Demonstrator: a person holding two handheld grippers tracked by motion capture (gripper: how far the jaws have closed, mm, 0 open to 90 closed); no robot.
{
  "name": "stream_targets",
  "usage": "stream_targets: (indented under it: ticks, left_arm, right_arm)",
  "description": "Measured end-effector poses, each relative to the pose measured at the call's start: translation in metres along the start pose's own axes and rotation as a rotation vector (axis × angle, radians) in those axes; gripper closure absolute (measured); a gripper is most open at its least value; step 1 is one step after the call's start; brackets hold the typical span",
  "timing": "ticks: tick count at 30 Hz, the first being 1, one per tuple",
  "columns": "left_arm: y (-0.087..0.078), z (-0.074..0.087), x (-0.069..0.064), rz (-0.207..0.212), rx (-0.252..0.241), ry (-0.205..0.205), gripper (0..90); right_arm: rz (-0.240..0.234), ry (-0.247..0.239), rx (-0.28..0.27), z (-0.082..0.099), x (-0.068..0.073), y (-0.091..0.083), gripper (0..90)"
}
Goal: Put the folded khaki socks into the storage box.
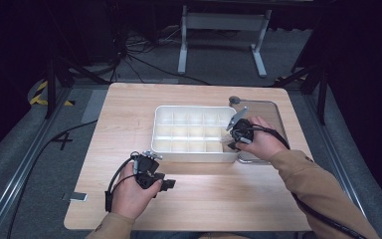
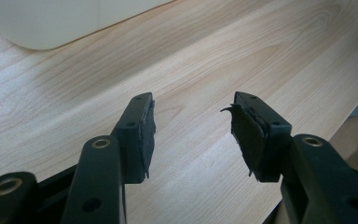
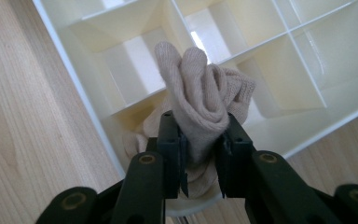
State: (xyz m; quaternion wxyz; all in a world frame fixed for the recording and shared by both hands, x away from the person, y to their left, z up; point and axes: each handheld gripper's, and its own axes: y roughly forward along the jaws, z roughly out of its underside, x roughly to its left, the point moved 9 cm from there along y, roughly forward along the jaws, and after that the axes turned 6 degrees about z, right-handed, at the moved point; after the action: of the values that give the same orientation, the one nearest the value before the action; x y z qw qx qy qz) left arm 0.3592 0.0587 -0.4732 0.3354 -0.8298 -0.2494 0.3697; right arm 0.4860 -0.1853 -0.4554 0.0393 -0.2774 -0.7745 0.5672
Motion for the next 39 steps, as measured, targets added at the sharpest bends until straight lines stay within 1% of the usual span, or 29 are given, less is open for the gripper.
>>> stream_targets:
  ticks: [4, 7, 12, 17, 19, 21, 24, 25, 28, 33, 37, 39]
  left_arm:
    - [0.000, 0.000, 0.000, 0.002, -0.001, 0.000, 49.8]
    - [0.000, 0.000, 0.000, 0.002, 0.003, 0.001, 49.8]
    - [0.001, 0.000, 0.000, 0.000, 0.004, 0.006, 49.8]
    - [0.000, 0.000, 0.000, 0.001, -0.001, 0.000, 49.8]
    - [0.000, 0.000, -0.001, 0.001, -0.001, 0.001, 49.8]
    - [0.000, 0.000, 0.000, -0.003, 0.001, 0.005, 49.8]
    - [0.000, 0.000, 0.000, 0.000, 0.001, 0.005, 49.8]
    - [0.000, 0.000, -0.001, 0.001, -0.001, 0.001, 49.7]
    - [0.000, 0.000, 0.000, -0.002, 0.003, 0.006, 49.8]
    - [0.001, 0.000, -0.001, 0.000, 0.003, 0.008, 49.8]
    - [0.001, 0.000, -0.001, 0.000, 0.005, 0.010, 49.8]
    - [0.001, 0.000, -0.001, 0.001, 0.007, 0.010, 49.8]
  right_arm:
    - [-0.004, -0.013, 0.023, 0.002, 0.003, 0.008, 74.2]
    - [-0.009, -0.009, 0.034, 0.003, 0.004, 0.012, 74.2]
    - [-0.025, 0.011, 0.052, 0.005, 0.004, 0.015, 74.2]
    - [-0.027, 0.005, 0.065, 0.007, 0.005, 0.022, 74.1]
    - [-0.031, 0.008, 0.069, 0.008, 0.005, 0.023, 74.0]
    - [-0.034, 0.001, 0.074, 0.007, 0.005, 0.025, 74.0]
    - [-0.040, 0.015, 0.089, 0.007, 0.006, 0.028, 74.0]
    - [-0.046, 0.014, 0.090, 0.007, 0.005, 0.029, 74.0]
    - [-0.053, 0.012, 0.109, 0.007, 0.004, 0.031, 74.0]
    - [-0.070, 0.025, 0.139, 0.007, 0.004, 0.035, 74.0]
    - [-0.083, 0.040, 0.138, 0.007, 0.004, 0.036, 73.9]
    - [-0.082, 0.039, 0.141, 0.007, 0.003, 0.036, 72.8]
